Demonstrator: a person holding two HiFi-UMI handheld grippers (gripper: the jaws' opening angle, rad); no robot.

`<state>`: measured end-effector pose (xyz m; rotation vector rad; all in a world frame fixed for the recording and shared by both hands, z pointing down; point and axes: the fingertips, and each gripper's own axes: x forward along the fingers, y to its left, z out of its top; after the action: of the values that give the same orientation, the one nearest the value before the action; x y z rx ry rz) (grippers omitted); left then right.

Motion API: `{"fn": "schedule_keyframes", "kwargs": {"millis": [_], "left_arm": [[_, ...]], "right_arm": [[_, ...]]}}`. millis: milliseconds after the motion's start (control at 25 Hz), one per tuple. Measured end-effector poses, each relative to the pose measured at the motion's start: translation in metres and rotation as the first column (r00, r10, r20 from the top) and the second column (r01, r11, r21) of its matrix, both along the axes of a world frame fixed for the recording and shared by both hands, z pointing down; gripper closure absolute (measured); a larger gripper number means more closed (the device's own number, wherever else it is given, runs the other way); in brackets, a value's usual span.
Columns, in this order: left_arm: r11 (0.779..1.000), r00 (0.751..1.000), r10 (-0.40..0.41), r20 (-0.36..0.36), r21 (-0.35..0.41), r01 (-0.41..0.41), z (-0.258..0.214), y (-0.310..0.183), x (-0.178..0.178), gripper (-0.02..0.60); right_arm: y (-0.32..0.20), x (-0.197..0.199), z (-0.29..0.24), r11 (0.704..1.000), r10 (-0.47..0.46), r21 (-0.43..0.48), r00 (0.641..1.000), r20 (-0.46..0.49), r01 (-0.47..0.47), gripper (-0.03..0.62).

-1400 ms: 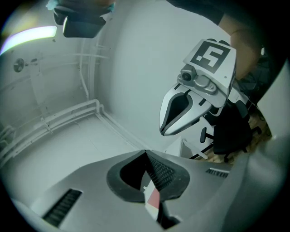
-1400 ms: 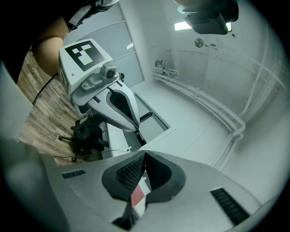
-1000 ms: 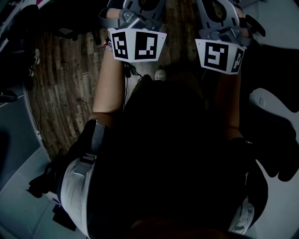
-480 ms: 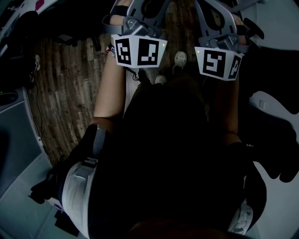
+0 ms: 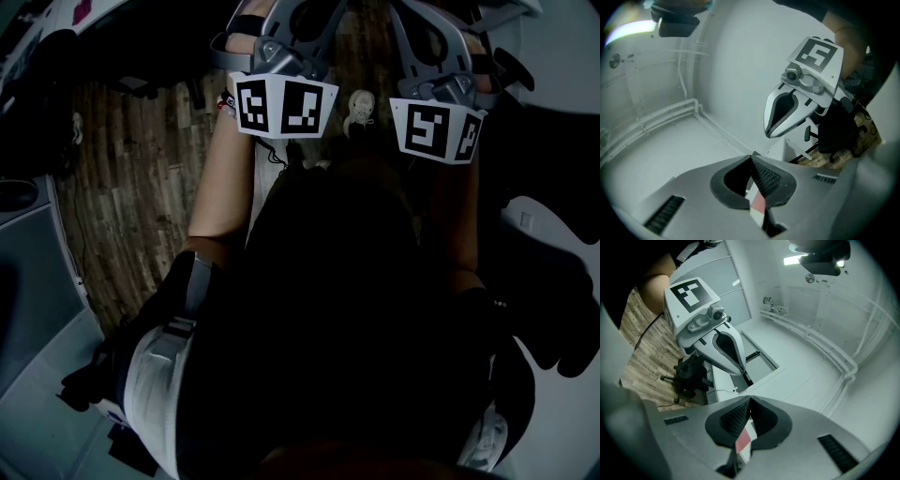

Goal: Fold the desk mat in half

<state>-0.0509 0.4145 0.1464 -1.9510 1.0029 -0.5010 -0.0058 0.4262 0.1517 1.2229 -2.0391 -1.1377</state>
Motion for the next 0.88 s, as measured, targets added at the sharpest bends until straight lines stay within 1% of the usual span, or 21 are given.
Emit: {"fn": "schedule_keyframes", "kwargs": {"millis": [400,600,880], "left_arm": [[1.000,1.000,0.012,-0.002,-0.004,-0.012,0.003,-0.033,0.015,0.571],[1.000,1.000,-0.002,-0.002,-0.008,0.002,0.005,-0.063,0.021,0.571],[0.999,1.000,-0.028,0.014,-0.030,0.028,0.020,-0.113,0.026,0.569]], "right_arm": [[-0.033,0.009,0.002,1.000,0.000,0.004,1.000,-0.002,0.000,0.565],[-0.062,0.016,0.005,1.000,-0.012,-0.004,1.000,-0.004,0.012,0.565],[-0.112,0.019,0.019,0.999,-0.040,-0.029,0.999,-0.010,0.040,0.565]]}}
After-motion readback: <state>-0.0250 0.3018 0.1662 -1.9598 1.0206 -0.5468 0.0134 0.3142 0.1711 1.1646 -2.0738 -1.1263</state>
